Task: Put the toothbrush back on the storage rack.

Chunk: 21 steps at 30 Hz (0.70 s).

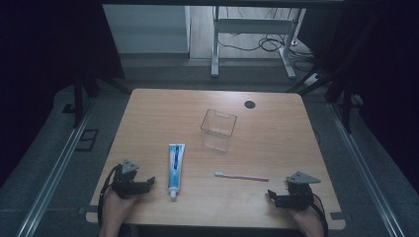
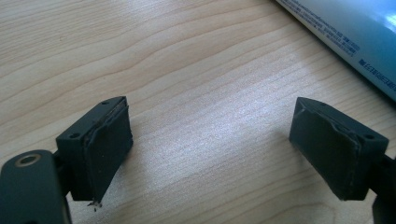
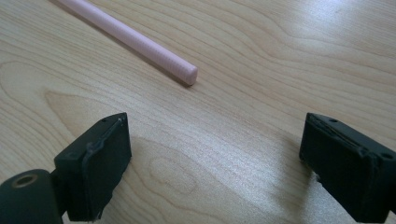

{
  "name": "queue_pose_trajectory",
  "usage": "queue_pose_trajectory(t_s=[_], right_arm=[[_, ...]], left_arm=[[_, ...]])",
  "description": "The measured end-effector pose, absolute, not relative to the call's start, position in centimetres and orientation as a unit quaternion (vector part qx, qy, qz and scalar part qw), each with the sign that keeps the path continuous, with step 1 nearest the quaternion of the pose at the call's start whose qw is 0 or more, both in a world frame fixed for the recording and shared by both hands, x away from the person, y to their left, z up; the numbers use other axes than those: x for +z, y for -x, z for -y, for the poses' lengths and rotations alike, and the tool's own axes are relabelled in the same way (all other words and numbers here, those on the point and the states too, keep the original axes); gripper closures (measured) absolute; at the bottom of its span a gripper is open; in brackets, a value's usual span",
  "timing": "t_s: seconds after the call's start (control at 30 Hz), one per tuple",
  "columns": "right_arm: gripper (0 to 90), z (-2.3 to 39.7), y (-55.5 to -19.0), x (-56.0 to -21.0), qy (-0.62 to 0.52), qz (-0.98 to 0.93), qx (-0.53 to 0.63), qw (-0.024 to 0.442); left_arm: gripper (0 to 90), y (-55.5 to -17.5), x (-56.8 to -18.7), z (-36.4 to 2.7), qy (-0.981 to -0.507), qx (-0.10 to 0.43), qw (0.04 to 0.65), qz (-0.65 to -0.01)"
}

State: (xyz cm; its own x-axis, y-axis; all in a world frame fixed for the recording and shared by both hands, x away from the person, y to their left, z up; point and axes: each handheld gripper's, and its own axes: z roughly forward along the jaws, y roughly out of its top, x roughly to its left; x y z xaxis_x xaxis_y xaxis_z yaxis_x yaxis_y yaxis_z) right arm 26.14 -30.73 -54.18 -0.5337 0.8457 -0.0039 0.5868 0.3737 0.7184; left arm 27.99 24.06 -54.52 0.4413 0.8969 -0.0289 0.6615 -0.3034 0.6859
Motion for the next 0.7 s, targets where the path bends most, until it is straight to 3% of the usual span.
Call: queue_pose_trajectory(t_s=[0.7], right_arm=[[7.3, 30.55, -26.13, -54.20, -0.451, -0.803, 0.339, 0.193]], left_arm=[[12.8, -28.04, -54.54, -23.94, -0.782, 0.185, 0.321, -0.501]])
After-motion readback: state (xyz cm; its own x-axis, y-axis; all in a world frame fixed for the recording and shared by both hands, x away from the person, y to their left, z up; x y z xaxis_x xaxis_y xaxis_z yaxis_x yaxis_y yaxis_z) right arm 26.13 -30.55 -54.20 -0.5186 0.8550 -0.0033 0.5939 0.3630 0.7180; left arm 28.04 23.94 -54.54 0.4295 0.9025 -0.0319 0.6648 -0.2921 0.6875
